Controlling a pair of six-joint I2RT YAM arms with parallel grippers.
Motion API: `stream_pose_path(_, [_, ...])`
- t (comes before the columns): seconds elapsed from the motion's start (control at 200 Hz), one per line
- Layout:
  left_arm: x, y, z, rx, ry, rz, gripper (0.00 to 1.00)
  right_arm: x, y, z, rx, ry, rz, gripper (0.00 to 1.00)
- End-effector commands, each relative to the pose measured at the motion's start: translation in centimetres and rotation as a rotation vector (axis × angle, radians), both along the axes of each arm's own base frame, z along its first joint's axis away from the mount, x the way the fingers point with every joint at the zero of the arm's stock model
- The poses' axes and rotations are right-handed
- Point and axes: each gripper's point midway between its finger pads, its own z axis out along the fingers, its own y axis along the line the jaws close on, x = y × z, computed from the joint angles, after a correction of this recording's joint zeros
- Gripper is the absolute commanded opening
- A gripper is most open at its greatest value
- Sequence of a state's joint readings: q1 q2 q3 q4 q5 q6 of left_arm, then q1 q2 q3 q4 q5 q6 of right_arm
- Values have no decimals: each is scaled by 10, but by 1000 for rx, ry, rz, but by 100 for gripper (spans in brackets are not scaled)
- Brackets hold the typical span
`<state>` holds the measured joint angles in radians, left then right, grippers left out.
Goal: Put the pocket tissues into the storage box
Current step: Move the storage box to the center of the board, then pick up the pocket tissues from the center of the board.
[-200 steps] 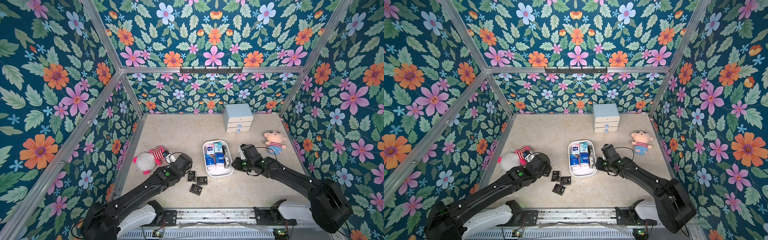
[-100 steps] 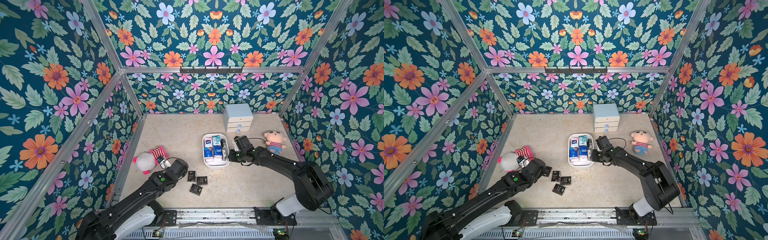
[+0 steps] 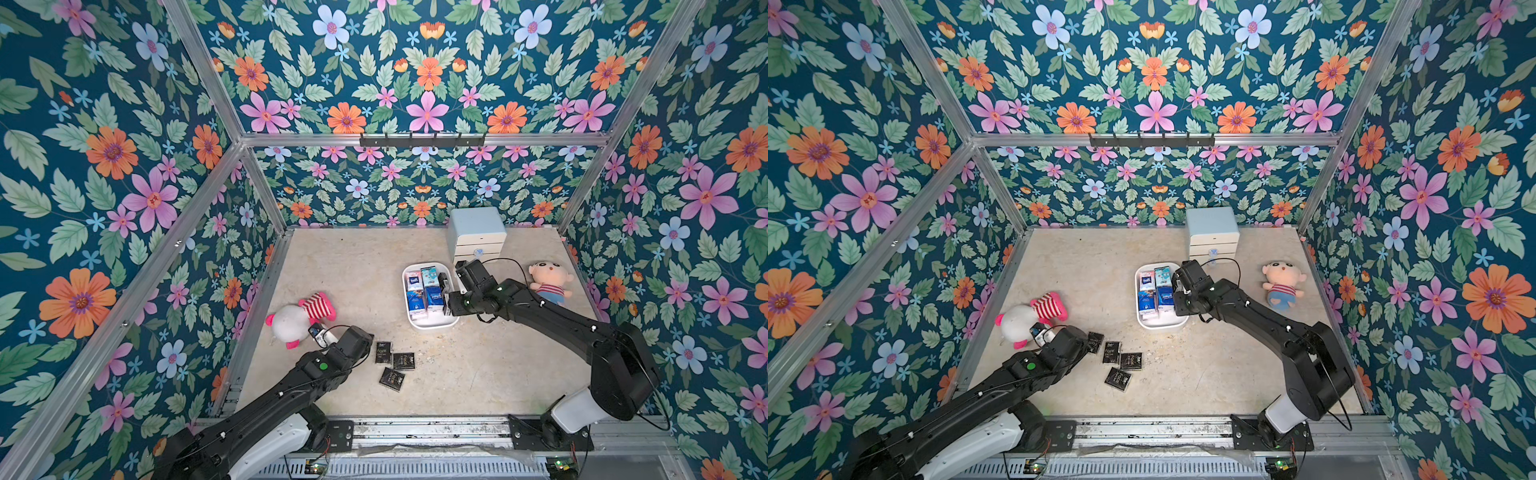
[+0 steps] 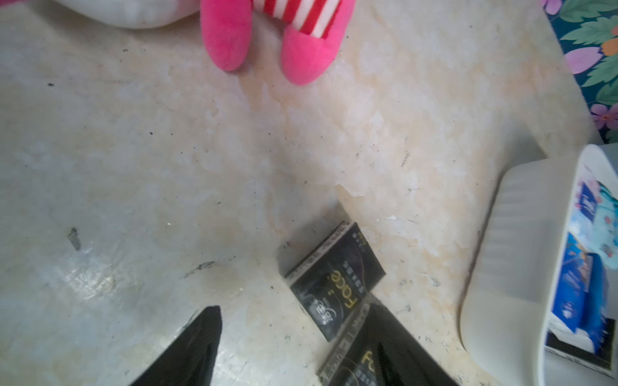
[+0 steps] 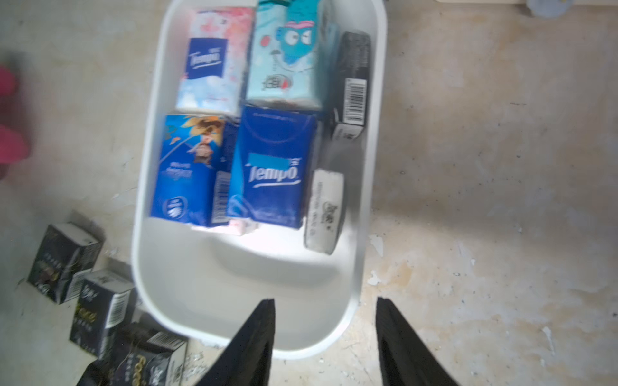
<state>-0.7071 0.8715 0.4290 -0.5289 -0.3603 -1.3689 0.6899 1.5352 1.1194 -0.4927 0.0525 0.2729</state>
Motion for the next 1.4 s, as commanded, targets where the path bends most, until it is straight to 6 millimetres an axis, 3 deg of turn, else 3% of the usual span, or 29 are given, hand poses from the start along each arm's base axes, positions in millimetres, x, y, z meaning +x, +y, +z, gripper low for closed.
stream_pose_path(0.0, [5, -3, -12, -49, 21, -27, 76, -23, 7, 5, -13, 5, 13, 58])
stream_pose_path(0.11, [7, 6, -26, -79, 56, -20, 77, -59, 44, 9, 45, -16, 156, 61])
stream_pose_path(0.25, [16, 8, -31, -122, 74, -40, 77, -113, 78, -11, 21, 21, 412, 61])
stream_pose_path(0.445, [31, 6, -31, -150, 130, -86, 77, -143, 103, -30, -93, -15, 604, 61])
stream_pose_path(0.62, [42, 3, -19, -173, 119, -106, 77, -145, 122, -39, -131, -42, 686, 64])
stream_pose_path(0.65, [43, 3, -17, -178, 112, -106, 77, -144, 123, -54, -173, -27, 698, 65])
stream_pose_path(0.925, [41, 8, 3, -204, 84, -114, 77, -134, 133, -77, -269, -46, 744, 72])
stream_pose_path(1.09, [33, 10, 1, -220, 79, -96, 77, -124, 134, -87, -331, -70, 748, 73])
stream_pose_path(1.395, [31, 10, 2, -239, 73, -87, 77, -126, 150, -100, -346, -60, 792, 73])
